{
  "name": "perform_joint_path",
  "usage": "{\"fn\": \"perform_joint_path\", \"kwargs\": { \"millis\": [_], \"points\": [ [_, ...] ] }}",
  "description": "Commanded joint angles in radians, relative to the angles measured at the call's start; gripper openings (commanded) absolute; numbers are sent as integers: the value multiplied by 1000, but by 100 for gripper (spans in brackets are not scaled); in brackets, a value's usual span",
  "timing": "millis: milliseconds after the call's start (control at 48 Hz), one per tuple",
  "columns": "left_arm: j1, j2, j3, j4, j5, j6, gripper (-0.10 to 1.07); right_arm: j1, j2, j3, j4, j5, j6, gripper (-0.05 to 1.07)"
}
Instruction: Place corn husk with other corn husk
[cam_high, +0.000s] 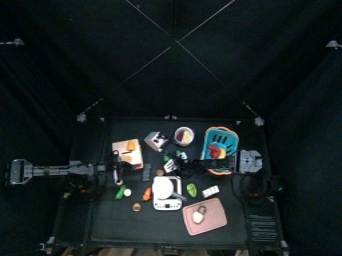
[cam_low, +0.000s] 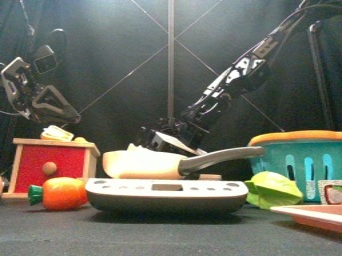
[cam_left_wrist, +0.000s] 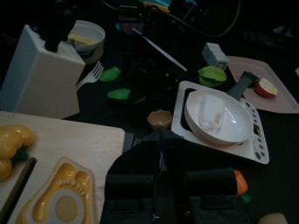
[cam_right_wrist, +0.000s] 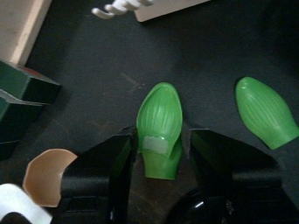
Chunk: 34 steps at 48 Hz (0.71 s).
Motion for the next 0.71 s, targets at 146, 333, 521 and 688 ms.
{"fn": "perform_joint_path", "kwargs": {
  "millis": [146,333,521,688],
  "points": [
    [6,2,-9,-2,9,2,49,-14,-44,2,-9,71,-2,79],
    [6,2,-9,-2,8,2,49,-26,-52,5,-17,95,-2,79],
    [6,2,-9,0,8,2,49,-32,-54,9,-25,109,-2,79],
    [6,2,-11,-2,9,2,49,-32,-63,11,-26,112,-2,81]
  ]
}}
